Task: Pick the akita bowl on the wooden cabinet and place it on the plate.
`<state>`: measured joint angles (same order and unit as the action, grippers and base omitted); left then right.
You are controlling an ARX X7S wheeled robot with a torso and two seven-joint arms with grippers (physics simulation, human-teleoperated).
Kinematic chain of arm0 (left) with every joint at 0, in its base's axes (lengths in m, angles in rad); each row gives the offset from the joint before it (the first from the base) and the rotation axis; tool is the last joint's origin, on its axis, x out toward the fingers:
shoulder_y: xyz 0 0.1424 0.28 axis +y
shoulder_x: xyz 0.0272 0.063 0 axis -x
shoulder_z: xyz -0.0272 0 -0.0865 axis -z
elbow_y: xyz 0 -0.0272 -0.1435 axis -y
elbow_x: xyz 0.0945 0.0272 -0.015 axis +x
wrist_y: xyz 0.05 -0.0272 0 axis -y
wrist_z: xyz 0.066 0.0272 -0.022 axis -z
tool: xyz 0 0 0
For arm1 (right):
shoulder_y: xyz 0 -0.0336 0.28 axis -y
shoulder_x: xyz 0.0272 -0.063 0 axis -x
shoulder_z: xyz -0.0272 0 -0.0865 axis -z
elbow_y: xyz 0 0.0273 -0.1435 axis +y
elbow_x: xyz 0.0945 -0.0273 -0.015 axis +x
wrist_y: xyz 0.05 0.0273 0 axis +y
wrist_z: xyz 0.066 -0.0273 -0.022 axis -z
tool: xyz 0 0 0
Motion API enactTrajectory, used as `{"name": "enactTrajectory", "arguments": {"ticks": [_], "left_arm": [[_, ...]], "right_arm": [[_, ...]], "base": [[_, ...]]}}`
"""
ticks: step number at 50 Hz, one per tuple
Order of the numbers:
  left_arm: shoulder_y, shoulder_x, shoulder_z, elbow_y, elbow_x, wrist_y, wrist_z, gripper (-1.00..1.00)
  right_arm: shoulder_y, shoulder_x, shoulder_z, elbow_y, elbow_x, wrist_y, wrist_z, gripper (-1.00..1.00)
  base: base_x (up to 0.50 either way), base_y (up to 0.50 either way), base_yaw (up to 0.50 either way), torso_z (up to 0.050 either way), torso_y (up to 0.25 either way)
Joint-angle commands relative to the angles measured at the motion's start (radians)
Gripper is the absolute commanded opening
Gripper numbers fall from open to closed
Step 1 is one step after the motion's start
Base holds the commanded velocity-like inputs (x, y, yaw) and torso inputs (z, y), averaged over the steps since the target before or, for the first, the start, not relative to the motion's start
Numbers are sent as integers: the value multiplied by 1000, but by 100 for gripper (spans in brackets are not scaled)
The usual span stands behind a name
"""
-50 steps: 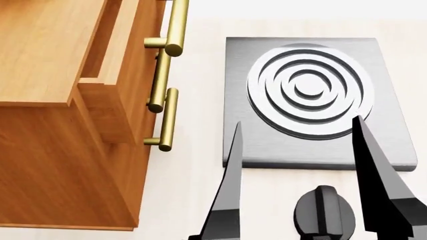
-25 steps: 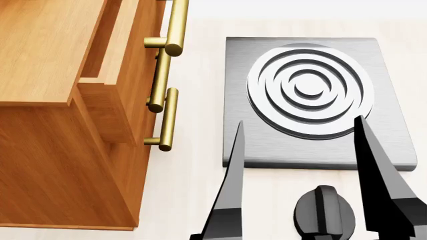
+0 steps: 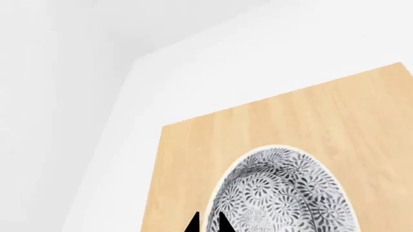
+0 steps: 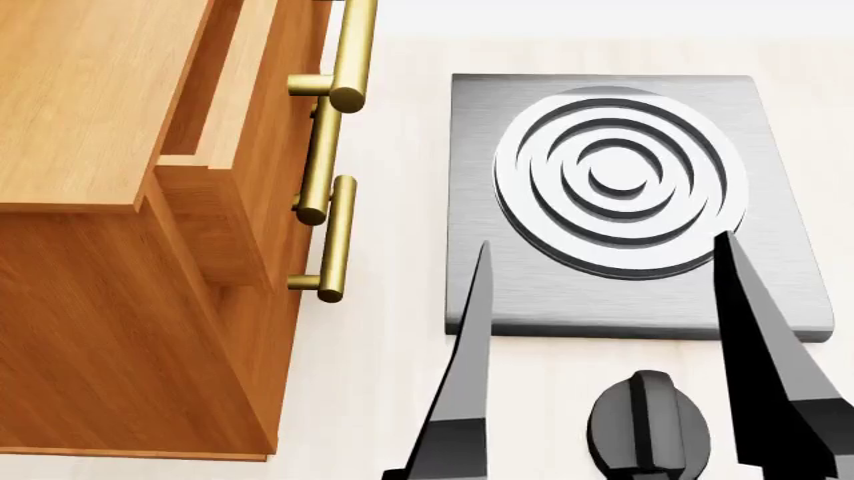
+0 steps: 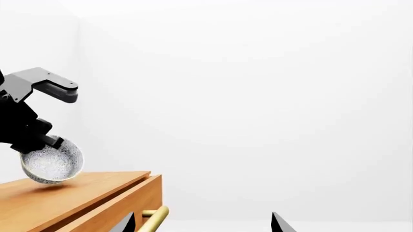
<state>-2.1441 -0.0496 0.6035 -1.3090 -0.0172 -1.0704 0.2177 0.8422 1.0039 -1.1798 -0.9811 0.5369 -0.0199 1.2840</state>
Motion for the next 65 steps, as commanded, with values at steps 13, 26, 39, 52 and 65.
{"name": "enactTrajectory", "arguments": {"ticks": [13, 26, 39, 52, 65], "left_arm": [[-83, 48, 75, 3, -20, 220, -58, -100], [-85, 28, 267, 149, -199, 318, -81, -100], [19, -67, 361, 638, -186, 247, -40, -100], [40, -97, 398, 831, -190, 246, -9, -100], [75, -137, 418, 1030, -212, 260, 27, -100]], "right_arm": [[3, 12, 4, -13, 1, 4, 10, 100], [7, 19, 4, -15, 3, 1, 14, 100], [9, 22, 3, -14, 3, -1, 15, 100], [15, 28, 1, -26, 1, 10, 24, 100], [14, 31, 1, -27, -1, 4, 25, 100]], "base": [[0, 0, 0, 0, 0], [0, 0, 0, 0, 0], [0, 0, 0, 0, 0], [0, 0, 0, 0, 0], [0, 0, 0, 0, 0]]}}
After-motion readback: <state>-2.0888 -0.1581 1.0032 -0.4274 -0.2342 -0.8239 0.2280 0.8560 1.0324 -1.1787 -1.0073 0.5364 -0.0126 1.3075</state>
